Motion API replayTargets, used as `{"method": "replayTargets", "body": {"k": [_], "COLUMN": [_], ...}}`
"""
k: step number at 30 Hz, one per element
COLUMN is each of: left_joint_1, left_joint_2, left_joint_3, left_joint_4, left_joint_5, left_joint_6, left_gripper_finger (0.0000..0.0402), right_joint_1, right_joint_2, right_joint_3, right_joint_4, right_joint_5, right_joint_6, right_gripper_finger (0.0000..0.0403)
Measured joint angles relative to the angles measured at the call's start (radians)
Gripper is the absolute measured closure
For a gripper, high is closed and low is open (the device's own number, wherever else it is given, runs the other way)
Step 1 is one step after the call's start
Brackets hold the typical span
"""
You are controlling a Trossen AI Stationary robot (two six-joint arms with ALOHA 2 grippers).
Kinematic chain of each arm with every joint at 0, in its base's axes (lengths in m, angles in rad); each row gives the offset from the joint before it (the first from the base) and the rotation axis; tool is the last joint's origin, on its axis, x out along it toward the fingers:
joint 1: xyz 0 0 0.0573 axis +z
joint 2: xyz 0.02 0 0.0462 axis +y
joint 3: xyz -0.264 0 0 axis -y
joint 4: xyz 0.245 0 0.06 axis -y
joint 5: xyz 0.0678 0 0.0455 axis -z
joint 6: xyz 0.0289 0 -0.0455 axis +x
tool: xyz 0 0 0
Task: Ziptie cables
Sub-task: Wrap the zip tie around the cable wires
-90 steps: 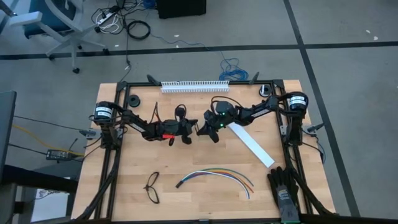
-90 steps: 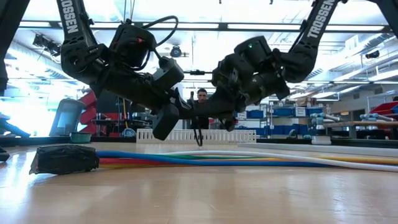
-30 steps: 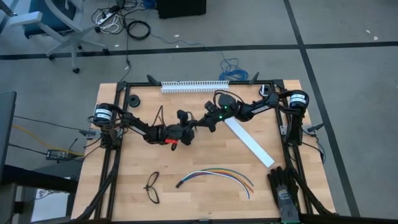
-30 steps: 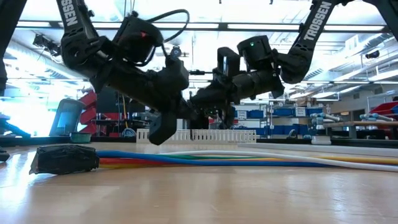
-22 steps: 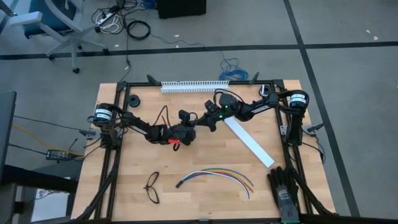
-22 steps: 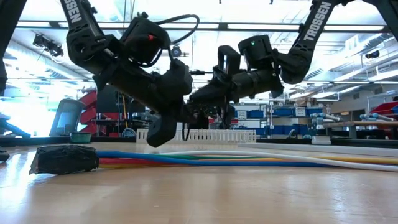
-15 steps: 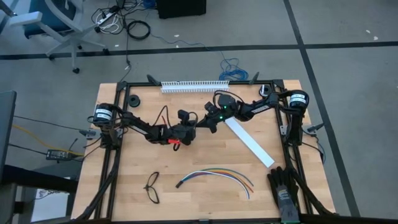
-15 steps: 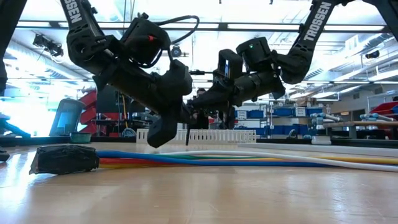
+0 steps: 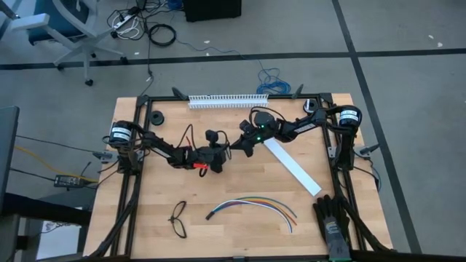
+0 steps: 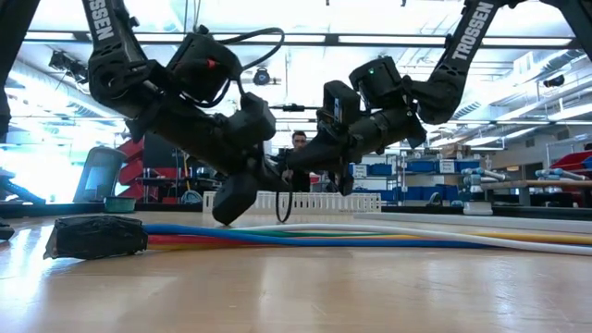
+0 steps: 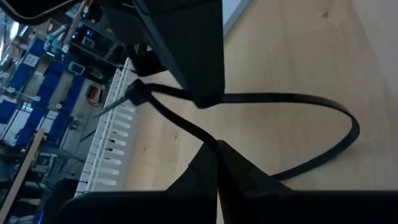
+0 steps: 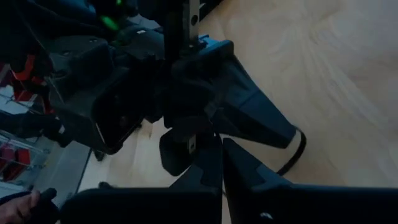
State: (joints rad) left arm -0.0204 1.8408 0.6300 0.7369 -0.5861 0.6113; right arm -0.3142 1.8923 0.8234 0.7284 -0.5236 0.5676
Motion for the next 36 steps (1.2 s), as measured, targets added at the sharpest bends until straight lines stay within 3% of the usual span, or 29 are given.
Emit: {"method": "replayTargets", "body": {"k": [12, 26, 36], "left_joint_1": [0.0, 0.001, 0.002], "left_joint_2": [0.0, -0.001, -0.002], "left_joint_3": [0.0, 0.0, 0.001], "left_joint_4": [0.001, -0.007, -0.022], "left_joint_5": [0.013, 0.013, 0.022], "left_joint_6": [0.002, 0.003, 0.003], "left_gripper_finger": [0.0401, 0.0401, 0.0401], "right_joint_1": [0.0, -0.001, -0.046], "right_joint_2": [0.0, 0.0, 0.0], "right_joint_3": [0.0, -0.001, -0.001], "right_joint_4": [-0.008, -0.007, 0.018], "right_joint_5": [-0.029, -0.087, -0.159], "right_joint_6": [-0.067, -0.067, -0.029], "right_gripper_finger": [0.0398, 0.0326, 0.0317]}}
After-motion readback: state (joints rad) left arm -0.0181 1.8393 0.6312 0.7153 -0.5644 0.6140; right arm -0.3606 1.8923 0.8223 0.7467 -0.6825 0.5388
